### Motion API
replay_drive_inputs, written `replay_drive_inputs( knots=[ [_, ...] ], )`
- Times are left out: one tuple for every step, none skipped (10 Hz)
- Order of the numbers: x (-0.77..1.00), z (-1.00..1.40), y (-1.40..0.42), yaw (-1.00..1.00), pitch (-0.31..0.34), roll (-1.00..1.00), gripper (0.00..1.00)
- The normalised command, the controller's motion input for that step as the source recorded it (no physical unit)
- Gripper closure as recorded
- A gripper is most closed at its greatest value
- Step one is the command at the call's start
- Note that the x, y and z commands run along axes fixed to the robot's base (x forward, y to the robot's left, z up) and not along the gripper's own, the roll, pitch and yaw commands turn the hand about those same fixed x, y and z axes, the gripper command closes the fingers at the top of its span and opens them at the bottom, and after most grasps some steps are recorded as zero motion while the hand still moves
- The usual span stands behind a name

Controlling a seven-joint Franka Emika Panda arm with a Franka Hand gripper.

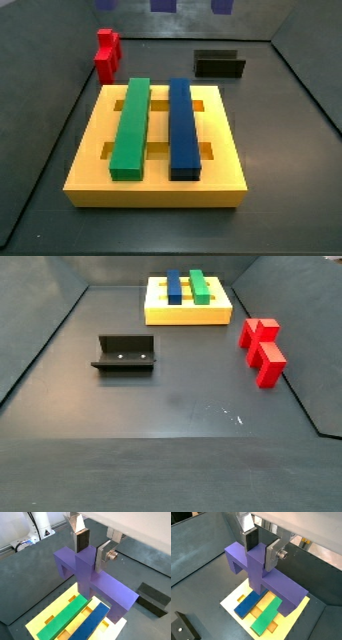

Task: Pick up the purple object. Move up. Move to above the board. Insert the purple object.
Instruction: Insert the purple object.

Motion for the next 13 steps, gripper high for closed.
replay_drive_inputs(
  knots=[
    [-0.01, -0.41, -0.12, 0.0, -0.156, -0.01, 1.0],
    [0.0, -0.52, -0.34, 0.0, -0.193, 0.0, 1.0],
    [-0.04, -0.54, -0.57, 0.1, -0.244, 0.01, 1.0],
    [-0.02, -0.45, -0.61, 0.22, -0.23, 0.01, 1.0],
    [-0.01, -0.33, -0.61, 0.22, -0.203, 0.03, 1.0],
    [0.0, -0.41, -0.54, 0.25, -0.131, 0.1, 1.0],
    [0.09, -0.55, -0.54, 0.29, -0.06, 0.2, 1.0],
    [0.07, -0.68, -0.41, 0.18, 0.0, 0.31, 1.0],
    [0.0, -0.63, -0.23, 0.0, 0.061, 0.33, 1.0],
    [-0.02, -0.67, -0.23, 0.0, 0.074, 0.27, 1.0],
    [-0.02, -0.59, -0.25, 0.0, 0.024, 0.2, 1.0],
    [-0.03, -0.36, -0.26, 0.0, -0.003, 0.03, 1.0],
    [0.0, -0.18, -0.19, 0.08, -0.117, -0.04, 1.0]
  ],
)
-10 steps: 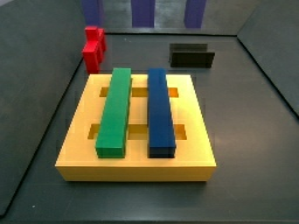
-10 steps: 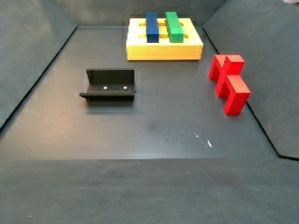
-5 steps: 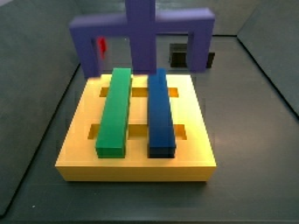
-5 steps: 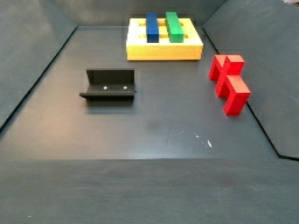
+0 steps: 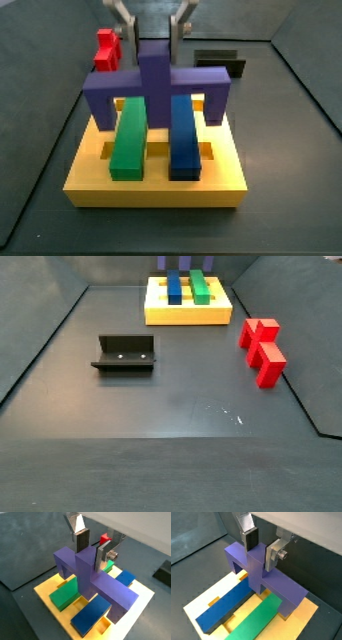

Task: Pick up the purple object. Move up. Move to above the board. Insert the purple object.
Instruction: Insert the purple object.

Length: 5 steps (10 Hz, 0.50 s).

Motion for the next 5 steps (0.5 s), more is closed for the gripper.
replay_drive_inputs(
  knots=[
    [0.0, -0.18, -0.13, 0.04, -0.086, -0.02, 1.0],
    [0.0, -0.2, -0.02, 0.01, -0.024, 0.0, 1.0],
    [0.0, -0.26, 0.0, 0.02, -0.02, 0.01, 1.0],
    [0.0, -0.31, 0.0, 0.01, -0.023, 0.02, 1.0],
    [0.0, -0.27, 0.0, 0.01, -0.033, 0.0, 1.0]
  ],
)
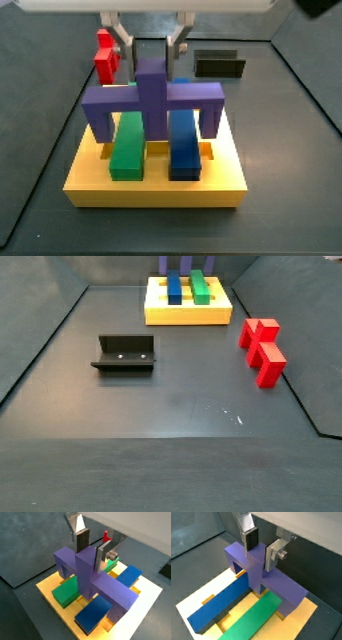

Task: Pick up the purple object. Move up. Move to above the board. Insert the purple object.
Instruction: Insert the purple object.

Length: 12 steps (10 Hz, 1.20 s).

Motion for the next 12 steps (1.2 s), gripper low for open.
replay_drive_inputs(
  knots=[
    [-0.04, -0.22, -0.01, 0.01, -0.05, 0.0, 1.0],
    [0.0, -0.22, -0.02, 0.01, -0.049, 0.0, 1.0],
    [0.0, -0.23, 0.0, 0.02, -0.044, 0.0, 1.0],
    [0.0, -0.25, 0.0, 0.01, -0.05, 0.0, 1.0],
    [0.02, -0.29, 0.0, 0.01, -0.053, 0.0, 1.0],
    [0.03, -0.27, 0.0, 0.01, -0.043, 0.0, 1.0],
    [0.01, -0.13, -0.04, 0.0, -0.049, 0.0, 1.0],
    [0.07, -0.04, -0.08, 0.0, -0.036, 0.0, 1.0],
    [0.0, -0.14, 0.0, -0.07, -0.04, 0.0, 1.0],
    [0.0, -0.12, 0.0, -0.09, -0.053, 0.0, 1.0],
    [0.04, -0.22, 0.0, -0.08, -0.04, 0.0, 1.0],
    [0.11, -0.19, -0.03, -0.1, -0.046, 0.0, 1.0]
  ],
)
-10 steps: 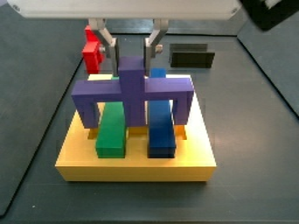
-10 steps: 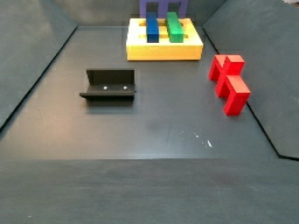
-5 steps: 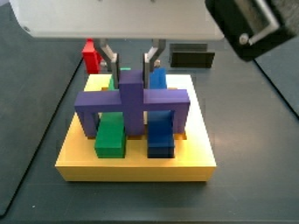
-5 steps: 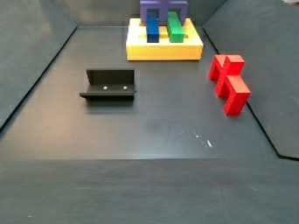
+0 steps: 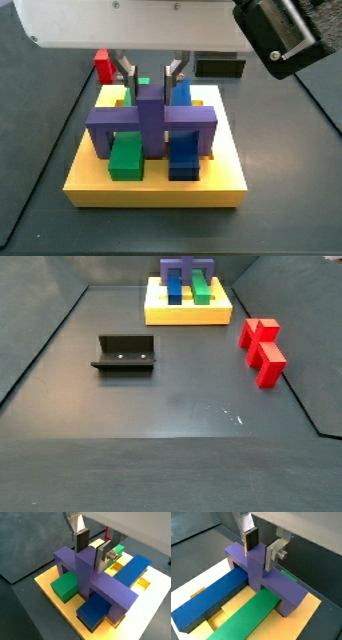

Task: Pick up the purple object. Move up. Move to above the board. Insert the purple object.
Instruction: Insert the purple object.

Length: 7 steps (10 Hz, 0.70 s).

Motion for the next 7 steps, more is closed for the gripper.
replay_drive_inputs(
  knots=[
    [0.11, -0.17, -0.04, -0.15, -0.053, 0.0, 1.0],
    [0.07, -0.15, -0.02, -0.16, -0.05, 0.0, 1.0],
    [0.13, -0.13, -0.03, -0.13, -0.056, -0.01, 1.0],
    [0.13, -0.2, 0.0, -0.08, -0.036, 0.0, 1.0],
    [0.09, -0.31, 0.0, 0.0, -0.011, 0.01, 1.0],
    [0.17, -0.38, 0.0, 0.0, 0.0, 0.04, 1.0],
    [0.23, -0.4, 0.0, 0.0, 0.0, 0.08, 1.0]
  ],
)
